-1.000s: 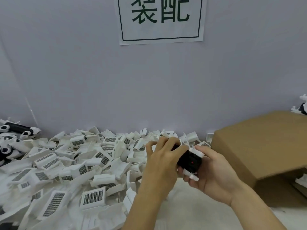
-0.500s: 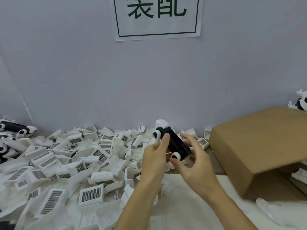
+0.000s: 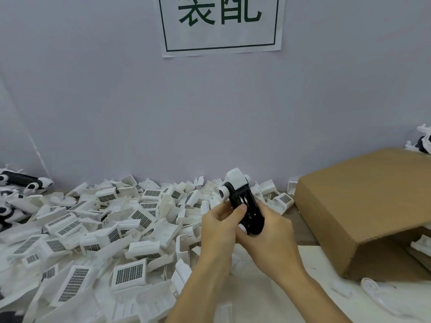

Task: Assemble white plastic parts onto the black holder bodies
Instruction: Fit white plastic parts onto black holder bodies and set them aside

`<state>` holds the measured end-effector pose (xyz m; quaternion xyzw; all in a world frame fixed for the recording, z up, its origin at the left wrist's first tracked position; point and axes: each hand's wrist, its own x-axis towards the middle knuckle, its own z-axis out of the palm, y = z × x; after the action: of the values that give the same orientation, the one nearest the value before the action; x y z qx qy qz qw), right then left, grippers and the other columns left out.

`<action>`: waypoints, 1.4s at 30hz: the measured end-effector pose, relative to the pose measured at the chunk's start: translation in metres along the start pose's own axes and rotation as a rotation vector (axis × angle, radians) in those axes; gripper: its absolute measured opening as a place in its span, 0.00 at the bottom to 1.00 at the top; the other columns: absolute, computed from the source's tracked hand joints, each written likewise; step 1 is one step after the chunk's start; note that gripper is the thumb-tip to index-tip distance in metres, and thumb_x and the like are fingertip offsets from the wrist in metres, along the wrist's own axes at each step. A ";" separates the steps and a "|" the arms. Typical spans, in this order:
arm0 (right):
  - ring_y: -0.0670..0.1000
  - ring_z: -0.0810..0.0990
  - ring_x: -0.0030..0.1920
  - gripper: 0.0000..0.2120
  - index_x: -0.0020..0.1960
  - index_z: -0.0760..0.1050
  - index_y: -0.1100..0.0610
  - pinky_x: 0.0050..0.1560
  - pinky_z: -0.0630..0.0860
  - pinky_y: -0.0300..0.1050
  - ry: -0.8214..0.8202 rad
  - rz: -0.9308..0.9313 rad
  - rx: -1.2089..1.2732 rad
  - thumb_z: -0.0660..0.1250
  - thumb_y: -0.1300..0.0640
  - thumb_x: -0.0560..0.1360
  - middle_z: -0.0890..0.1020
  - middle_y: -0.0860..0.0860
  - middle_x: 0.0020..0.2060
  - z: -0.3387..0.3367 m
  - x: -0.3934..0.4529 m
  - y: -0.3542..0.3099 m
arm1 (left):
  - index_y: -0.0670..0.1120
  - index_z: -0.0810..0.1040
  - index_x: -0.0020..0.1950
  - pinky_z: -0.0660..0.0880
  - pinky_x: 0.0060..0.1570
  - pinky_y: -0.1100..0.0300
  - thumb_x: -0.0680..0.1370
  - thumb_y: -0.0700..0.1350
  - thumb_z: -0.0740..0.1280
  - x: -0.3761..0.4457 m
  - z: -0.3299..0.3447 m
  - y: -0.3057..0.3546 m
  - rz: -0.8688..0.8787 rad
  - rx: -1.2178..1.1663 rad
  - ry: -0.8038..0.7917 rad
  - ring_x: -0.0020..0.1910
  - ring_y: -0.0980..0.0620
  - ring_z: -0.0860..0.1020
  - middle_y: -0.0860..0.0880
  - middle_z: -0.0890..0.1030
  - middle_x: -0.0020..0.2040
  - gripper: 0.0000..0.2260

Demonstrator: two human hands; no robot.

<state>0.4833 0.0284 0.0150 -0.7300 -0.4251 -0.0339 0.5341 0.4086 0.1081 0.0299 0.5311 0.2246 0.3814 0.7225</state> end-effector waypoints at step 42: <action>0.47 0.84 0.35 0.09 0.40 0.80 0.56 0.33 0.77 0.35 0.246 0.130 0.517 0.81 0.59 0.67 0.85 0.49 0.34 -0.014 0.010 -0.006 | 0.51 0.85 0.56 0.82 0.52 0.45 0.77 0.35 0.67 -0.005 0.005 -0.010 0.337 0.487 -0.244 0.49 0.50 0.85 0.52 0.87 0.47 0.14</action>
<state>0.4912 0.0235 0.0304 -0.5858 -0.3039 0.0219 0.7510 0.4124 0.0998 0.0220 0.7598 0.1298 0.3642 0.5227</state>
